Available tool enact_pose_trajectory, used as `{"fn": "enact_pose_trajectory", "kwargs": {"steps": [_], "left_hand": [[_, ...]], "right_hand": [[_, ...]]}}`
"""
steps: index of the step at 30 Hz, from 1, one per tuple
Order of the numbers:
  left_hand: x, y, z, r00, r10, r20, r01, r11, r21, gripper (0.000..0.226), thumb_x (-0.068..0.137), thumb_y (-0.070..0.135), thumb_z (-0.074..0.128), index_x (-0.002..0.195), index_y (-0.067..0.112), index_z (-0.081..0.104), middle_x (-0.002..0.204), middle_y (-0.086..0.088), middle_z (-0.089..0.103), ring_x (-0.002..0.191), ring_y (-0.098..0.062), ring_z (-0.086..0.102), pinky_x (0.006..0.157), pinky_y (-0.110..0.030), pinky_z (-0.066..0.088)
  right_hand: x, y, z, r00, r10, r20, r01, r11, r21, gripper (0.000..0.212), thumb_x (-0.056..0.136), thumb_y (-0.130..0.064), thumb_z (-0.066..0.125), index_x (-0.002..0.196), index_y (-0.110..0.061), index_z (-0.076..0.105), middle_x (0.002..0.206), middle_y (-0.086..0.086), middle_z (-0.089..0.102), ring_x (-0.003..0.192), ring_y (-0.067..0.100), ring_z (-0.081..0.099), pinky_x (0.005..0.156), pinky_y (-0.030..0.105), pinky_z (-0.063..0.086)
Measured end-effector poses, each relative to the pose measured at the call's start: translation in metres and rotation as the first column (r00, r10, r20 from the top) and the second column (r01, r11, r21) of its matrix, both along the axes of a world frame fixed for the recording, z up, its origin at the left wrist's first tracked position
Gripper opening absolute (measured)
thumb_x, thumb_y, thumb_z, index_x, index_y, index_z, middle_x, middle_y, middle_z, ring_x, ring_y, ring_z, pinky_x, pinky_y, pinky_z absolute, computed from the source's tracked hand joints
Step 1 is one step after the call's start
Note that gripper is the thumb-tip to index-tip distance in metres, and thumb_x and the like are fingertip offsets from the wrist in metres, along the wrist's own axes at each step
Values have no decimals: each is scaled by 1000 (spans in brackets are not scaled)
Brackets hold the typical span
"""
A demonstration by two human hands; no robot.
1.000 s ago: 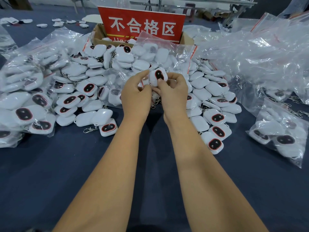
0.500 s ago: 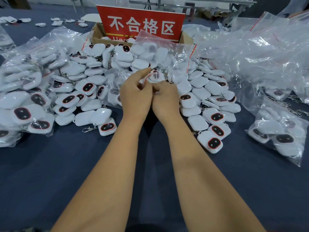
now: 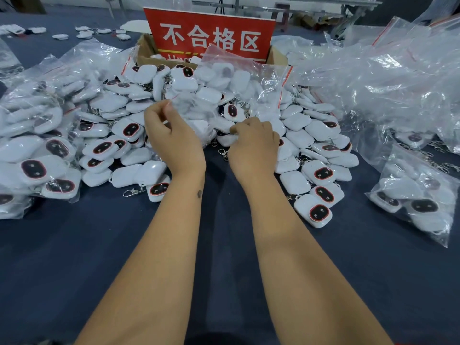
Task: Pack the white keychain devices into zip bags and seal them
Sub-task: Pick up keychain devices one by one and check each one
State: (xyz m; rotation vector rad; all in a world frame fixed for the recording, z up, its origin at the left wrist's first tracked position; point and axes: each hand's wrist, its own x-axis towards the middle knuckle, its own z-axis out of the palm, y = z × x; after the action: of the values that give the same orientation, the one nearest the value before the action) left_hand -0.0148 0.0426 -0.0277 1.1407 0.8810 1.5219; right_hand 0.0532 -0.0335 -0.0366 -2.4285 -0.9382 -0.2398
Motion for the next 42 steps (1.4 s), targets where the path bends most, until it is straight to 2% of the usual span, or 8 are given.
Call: {"fn": "enact_pose_trajectory", "kwargs": {"steps": [3, 7, 12, 22, 26, 32, 38, 42], "left_hand": [[-3, -2, 4, 999, 23, 44, -24, 999, 30, 15, 98, 17, 40, 93, 25, 52, 97, -4, 58, 94, -44, 56, 84, -59, 49], [-6, -8, 6, 1000, -1, 31, -2, 993, 121, 13, 95, 16, 42, 99, 25, 51, 97, 0, 56, 89, -47, 55, 78, -55, 51], [-4, -13, 4, 987, -140, -74, 150, 977, 155, 18, 87, 10, 49, 95, 26, 49, 90, 7, 56, 78, -30, 62, 65, -27, 52], [4, -11, -5, 880, -363, -306, 380, 925, -7, 35, 82, -4, 40, 79, 19, 67, 72, -2, 66, 56, -4, 59, 58, -24, 49], [3, -8, -7, 859, -252, -446, 299, 953, 37, 33, 88, 2, 44, 101, 19, 70, 107, -6, 66, 87, -11, 63, 76, -25, 49], [2, -6, -8, 839, -126, -530, 236, 961, 145, 46, 84, -3, 50, 124, 13, 64, 128, -6, 50, 108, -13, 52, 77, -4, 31], [3, -8, -5, 833, -270, -483, 327, 944, 37, 36, 88, 4, 52, 117, 16, 68, 117, -5, 65, 100, -17, 64, 93, -35, 51], [2, -12, -5, 818, -292, -495, 354, 935, 33, 34, 88, 9, 52, 116, 19, 69, 118, -2, 65, 100, -11, 62, 93, -28, 49]], "right_hand": [[-3, 1, -3, 999, -2, 38, 5, 998, -62, 42, 84, -11, 50, 124, -15, 62, 137, 4, 47, 126, 28, 36, 102, 35, 21], [-4, 1, -6, 996, -38, 81, 46, 993, -107, 40, 86, -19, 50, 126, -15, 56, 139, 8, 43, 128, 30, 36, 106, 37, 22], [0, 1, -5, 998, -48, 44, 49, 999, -24, 48, 83, -9, 55, 130, -19, 54, 128, 7, 50, 119, 30, 45, 95, 34, 26], [-1, 4, -3, 995, 8, -103, 17, 971, 238, 59, 79, -17, 69, 134, -24, 49, 121, 0, 40, 105, 21, 51, 94, 29, 26], [-3, 3, 0, 966, 101, -236, 15, 897, 443, 41, 82, -12, 66, 121, -21, 64, 126, -1, 41, 93, 11, 53, 91, 33, 47], [-10, 7, 6, 881, 278, -383, 71, 723, 687, 16, 84, -10, 69, 89, -25, 73, 124, -8, 46, 88, -15, 54, 72, 1, 40], [-5, 9, 2, 773, 374, -512, 157, 669, 726, 34, 81, 0, 73, 98, -26, 60, 114, 5, 67, 92, 13, 71, 79, 34, 60], [-2, 9, 1, 731, 403, -551, 239, 606, 759, 24, 84, 0, 68, 86, -23, 65, 85, -2, 73, 75, 11, 69, 69, 27, 56]]}}
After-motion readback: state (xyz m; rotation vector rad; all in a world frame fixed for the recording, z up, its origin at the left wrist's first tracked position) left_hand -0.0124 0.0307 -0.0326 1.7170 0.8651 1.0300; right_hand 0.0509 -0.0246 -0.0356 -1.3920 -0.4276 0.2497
